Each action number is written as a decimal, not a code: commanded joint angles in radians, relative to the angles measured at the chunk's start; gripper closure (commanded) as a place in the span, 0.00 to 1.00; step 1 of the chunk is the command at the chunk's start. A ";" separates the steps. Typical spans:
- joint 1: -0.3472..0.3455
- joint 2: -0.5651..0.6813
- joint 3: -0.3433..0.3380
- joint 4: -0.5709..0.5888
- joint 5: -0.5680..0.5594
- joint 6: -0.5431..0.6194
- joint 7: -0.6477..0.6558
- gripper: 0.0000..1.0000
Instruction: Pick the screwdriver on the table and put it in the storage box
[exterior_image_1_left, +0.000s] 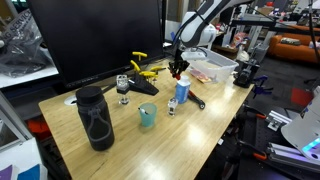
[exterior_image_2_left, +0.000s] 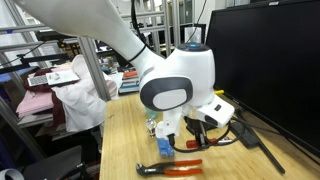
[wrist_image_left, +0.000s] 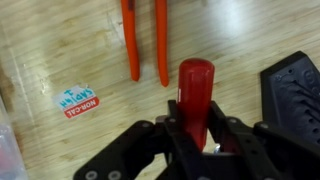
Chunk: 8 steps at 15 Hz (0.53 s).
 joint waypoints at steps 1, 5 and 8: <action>0.010 -0.090 -0.020 -0.112 0.012 0.110 0.040 0.92; 0.046 -0.169 -0.072 -0.188 -0.026 0.198 0.132 0.92; 0.126 -0.196 -0.187 -0.231 -0.144 0.259 0.299 0.92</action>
